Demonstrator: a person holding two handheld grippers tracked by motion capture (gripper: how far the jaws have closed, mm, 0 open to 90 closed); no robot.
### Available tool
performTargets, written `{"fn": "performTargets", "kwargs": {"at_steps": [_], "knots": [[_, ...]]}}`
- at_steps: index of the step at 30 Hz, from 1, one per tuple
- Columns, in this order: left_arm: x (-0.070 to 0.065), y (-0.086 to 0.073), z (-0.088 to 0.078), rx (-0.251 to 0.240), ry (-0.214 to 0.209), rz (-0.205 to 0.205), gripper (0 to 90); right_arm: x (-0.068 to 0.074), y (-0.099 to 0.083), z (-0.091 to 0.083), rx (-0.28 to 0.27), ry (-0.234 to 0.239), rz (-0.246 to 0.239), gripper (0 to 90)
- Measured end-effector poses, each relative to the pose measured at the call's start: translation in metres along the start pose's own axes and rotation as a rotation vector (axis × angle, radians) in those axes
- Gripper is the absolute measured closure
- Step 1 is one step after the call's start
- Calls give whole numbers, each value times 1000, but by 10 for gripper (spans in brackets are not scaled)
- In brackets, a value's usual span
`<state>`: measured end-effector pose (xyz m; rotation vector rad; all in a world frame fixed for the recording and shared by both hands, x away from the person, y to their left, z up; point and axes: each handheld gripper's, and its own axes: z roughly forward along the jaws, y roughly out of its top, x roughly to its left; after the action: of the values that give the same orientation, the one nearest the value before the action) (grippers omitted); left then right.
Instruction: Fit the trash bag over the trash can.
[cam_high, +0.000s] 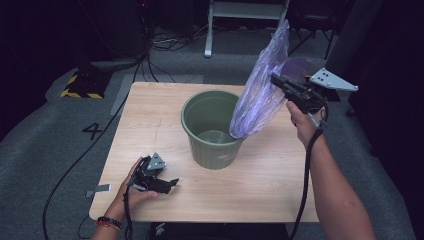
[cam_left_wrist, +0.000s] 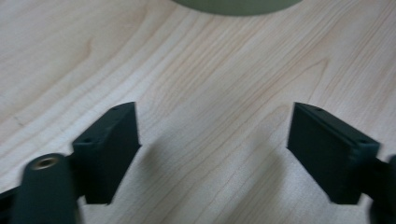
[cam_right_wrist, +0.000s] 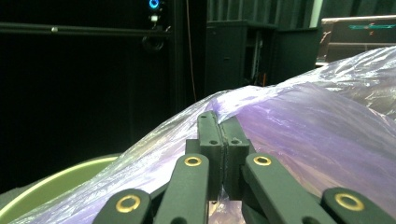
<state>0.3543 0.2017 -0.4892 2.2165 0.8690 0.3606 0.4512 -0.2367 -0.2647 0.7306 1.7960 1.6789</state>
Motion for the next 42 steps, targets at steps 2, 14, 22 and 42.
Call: {"fn": "performTargets", "kwargs": {"at_steps": [2,14,22,42], "knots": [[1,2,-7,-26,6,-4,151,5,-3,8,9,-5,-19,900],[3,30,-59,-155,61,24,159,28,-31,46,90,-1,-78,900],[-9,56,-82,-246,90,73,160,36,-44,53,109,7,-95,900],[-17,105,-80,-299,78,160,172,54,-62,53,143,72,-163,891]]}}
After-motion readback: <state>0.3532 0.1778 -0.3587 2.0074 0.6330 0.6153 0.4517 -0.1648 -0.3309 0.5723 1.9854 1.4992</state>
